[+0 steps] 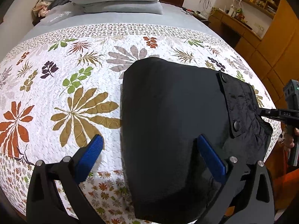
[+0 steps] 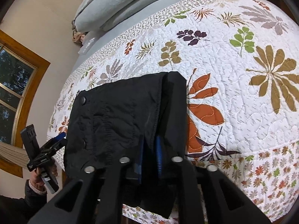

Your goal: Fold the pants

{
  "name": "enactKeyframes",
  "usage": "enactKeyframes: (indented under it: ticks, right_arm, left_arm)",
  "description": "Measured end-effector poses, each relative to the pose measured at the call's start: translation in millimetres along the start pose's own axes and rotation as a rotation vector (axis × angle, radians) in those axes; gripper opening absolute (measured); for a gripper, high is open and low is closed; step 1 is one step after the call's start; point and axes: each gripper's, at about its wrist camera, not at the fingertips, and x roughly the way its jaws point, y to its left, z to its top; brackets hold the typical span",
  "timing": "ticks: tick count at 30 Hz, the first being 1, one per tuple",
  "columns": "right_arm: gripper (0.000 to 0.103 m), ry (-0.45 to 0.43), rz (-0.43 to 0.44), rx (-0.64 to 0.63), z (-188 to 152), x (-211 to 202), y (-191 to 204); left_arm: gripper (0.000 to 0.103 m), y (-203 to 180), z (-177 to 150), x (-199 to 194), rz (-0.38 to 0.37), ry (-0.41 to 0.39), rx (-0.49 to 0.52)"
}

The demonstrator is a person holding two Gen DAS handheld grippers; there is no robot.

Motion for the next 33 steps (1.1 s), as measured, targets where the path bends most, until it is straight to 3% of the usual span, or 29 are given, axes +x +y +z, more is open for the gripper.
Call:
enactKeyframes:
  ticks: [2,5,8,11,17,30,33]
  right_arm:
    - [0.031,-0.005,0.008,-0.001,0,-6,1]
    - [0.051,-0.029,0.007,0.007,-1,-19,2]
    - [0.056,-0.045,0.013,0.013,-1,-35,3]
    - [0.070,-0.055,0.033,0.042,0,-47,1]
    - [0.072,-0.013,0.033,0.048,-4,-47,-2]
    - [0.072,0.106,0.094,0.121,-24,-3,-21]
    - [0.078,0.124,0.110,0.147,-26,5,-26]
  left_arm:
    - [0.100,0,0,2,-0.002,0.007,-0.005]
    - [0.100,1,-1,2,-0.008,0.016,-0.007]
    - [0.100,1,-3,-2,-0.009,0.016,0.002]
    - [0.100,4,-3,-6,-0.018,0.019,0.000]
    - [0.100,11,-4,-9,-0.029,0.028,-0.023]
    - [0.101,11,-12,8,-0.075,0.103,-0.056]
    - [0.101,16,-11,14,-0.096,0.136,-0.090]
